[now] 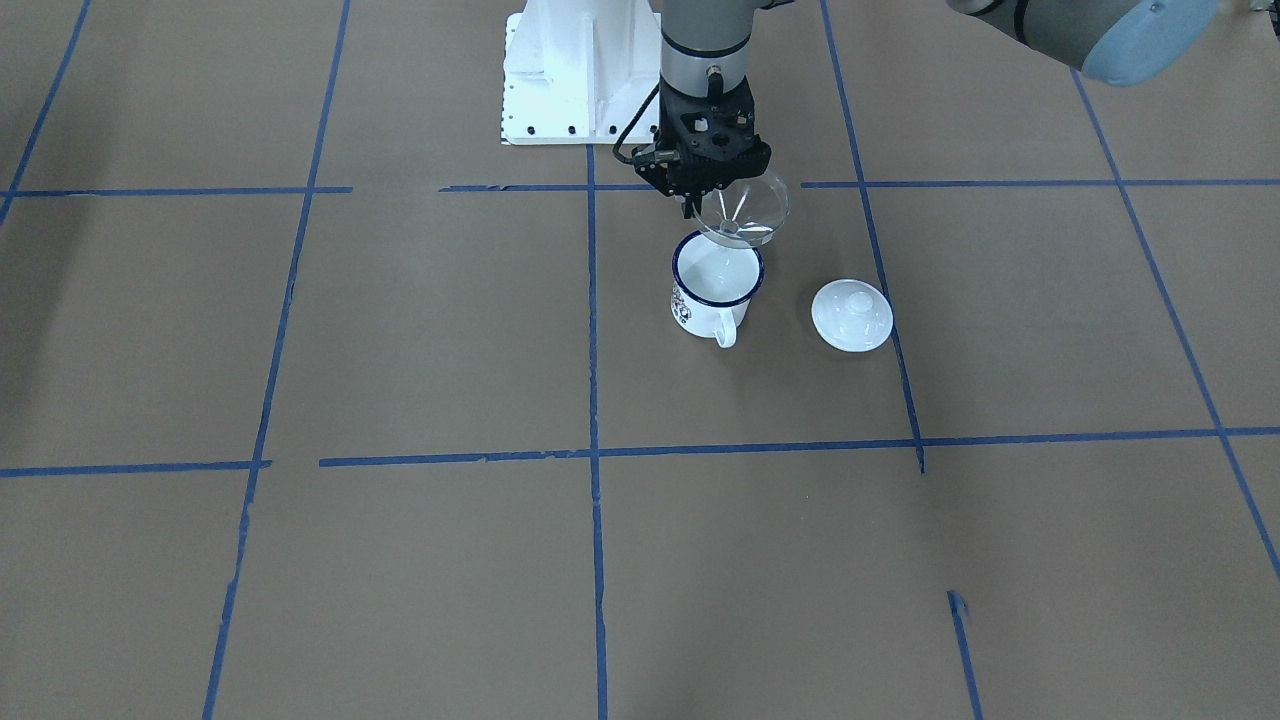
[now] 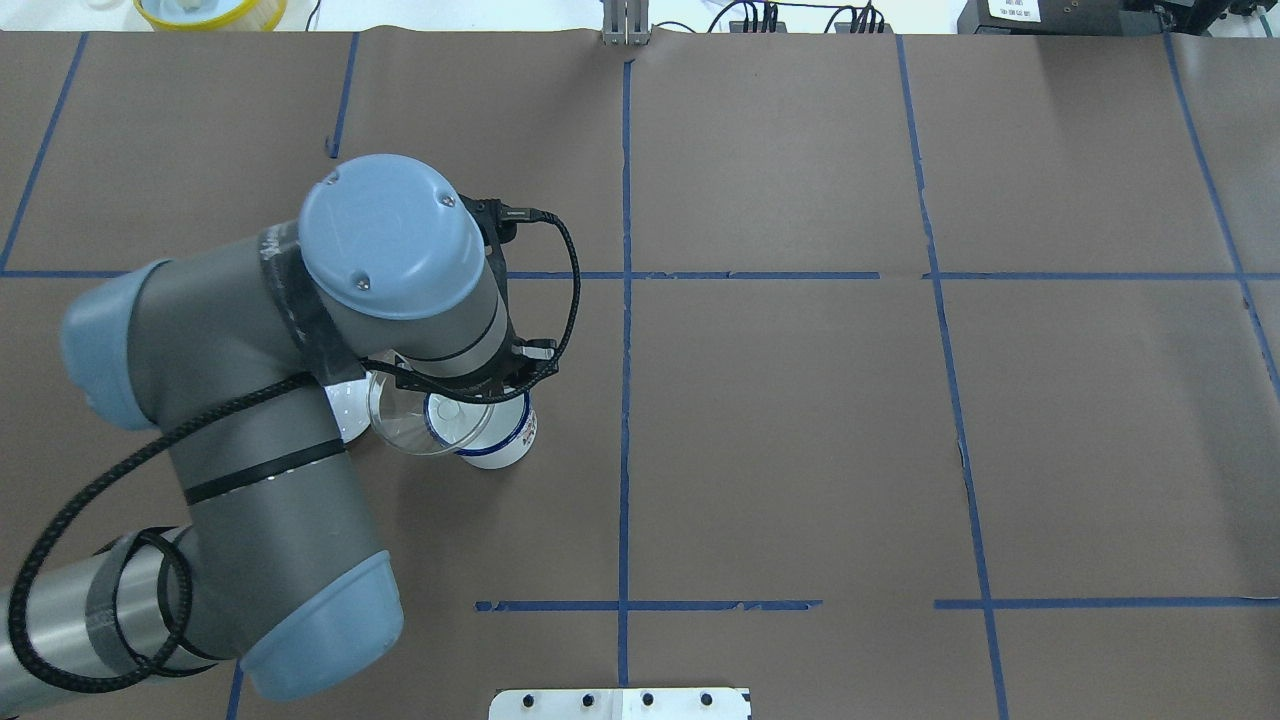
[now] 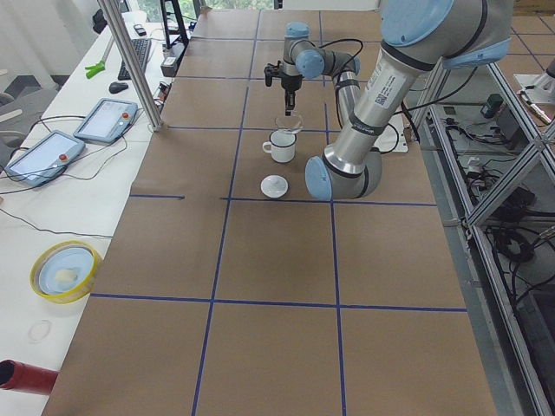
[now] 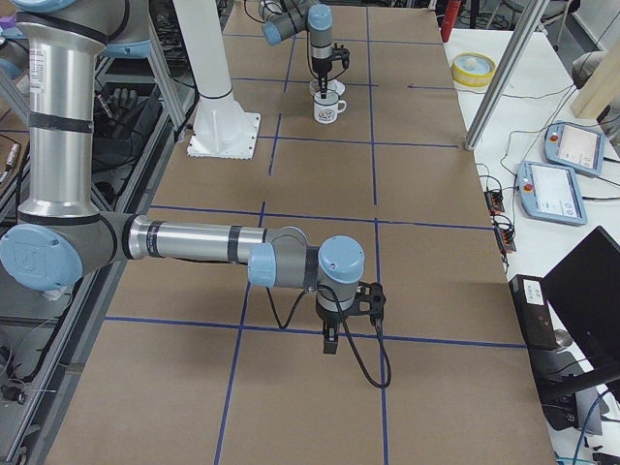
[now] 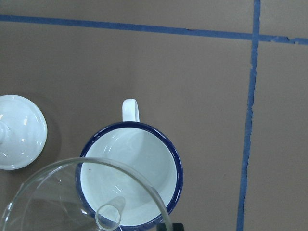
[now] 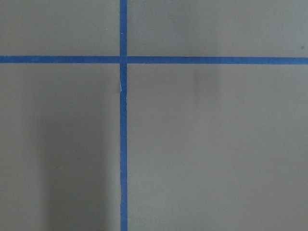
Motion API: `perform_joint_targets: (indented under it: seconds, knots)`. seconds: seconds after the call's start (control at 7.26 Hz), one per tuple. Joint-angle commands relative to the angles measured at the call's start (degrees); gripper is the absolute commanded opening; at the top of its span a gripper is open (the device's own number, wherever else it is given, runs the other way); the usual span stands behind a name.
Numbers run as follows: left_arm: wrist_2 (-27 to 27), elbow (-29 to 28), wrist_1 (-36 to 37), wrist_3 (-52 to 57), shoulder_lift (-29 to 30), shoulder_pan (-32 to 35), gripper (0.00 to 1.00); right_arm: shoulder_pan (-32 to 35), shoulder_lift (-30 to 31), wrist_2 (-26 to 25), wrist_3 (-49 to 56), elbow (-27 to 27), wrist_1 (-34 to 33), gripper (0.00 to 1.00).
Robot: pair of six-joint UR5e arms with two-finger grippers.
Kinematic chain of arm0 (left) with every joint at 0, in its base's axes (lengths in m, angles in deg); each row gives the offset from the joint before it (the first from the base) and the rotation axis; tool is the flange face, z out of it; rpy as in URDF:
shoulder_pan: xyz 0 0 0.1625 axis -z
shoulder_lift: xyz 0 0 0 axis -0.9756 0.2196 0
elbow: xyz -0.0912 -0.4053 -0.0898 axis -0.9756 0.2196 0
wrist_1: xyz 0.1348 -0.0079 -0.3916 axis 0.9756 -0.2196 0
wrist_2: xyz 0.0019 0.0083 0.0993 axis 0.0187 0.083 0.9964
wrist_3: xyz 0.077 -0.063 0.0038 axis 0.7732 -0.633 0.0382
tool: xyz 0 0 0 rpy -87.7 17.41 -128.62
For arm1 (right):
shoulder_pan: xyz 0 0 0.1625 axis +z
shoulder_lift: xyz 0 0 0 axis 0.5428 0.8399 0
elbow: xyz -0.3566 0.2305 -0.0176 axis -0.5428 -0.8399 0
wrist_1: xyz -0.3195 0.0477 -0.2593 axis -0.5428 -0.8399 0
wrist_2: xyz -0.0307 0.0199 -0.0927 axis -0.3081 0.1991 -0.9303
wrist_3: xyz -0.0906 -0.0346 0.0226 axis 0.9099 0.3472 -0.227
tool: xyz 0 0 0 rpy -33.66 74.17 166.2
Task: Remove funnel from cup
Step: 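Lift the glass funnel out of the mug with the left gripper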
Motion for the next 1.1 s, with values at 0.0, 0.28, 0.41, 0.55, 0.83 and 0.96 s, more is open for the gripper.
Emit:
perform_joint_targets:
  seconds: [0.0, 0.28, 0.41, 0.55, 0.83, 0.96]
  knots:
    - [-0.1, 5.7, 3.3, -0.1, 1.0, 5.4, 0.00, 0.0, 0.0, 0.0, 0.0, 0.0, 0.0, 1.00]
    - [0.0, 5.9, -1.7, -8.1, 0.4, 8.4, 0.00, 0.0, 0.0, 0.0, 0.0, 0.0, 0.0, 1.00]
    - [3.5, 3.5, -8.5, -12.6, -0.8, 9.5, 0.00, 0.0, 0.0, 0.0, 0.0, 0.0, 0.0, 1.00]
    - [7.2, -1.0, -15.7, -17.2, -1.6, 9.6, 0.00, 0.0, 0.0, 0.0, 0.0, 0.0, 0.0, 1.00]
    - [13.8, -8.7, -26.9, -24.7, -3.5, 9.6, 0.00, 0.0, 0.0, 0.0, 0.0, 0.0, 0.0, 1.00]
    - [18.9, -12.4, -33.1, -28.4, -5.4, 9.5, 0.00, 0.0, 0.0, 0.0, 0.0, -0.1, 0.0, 1.00]
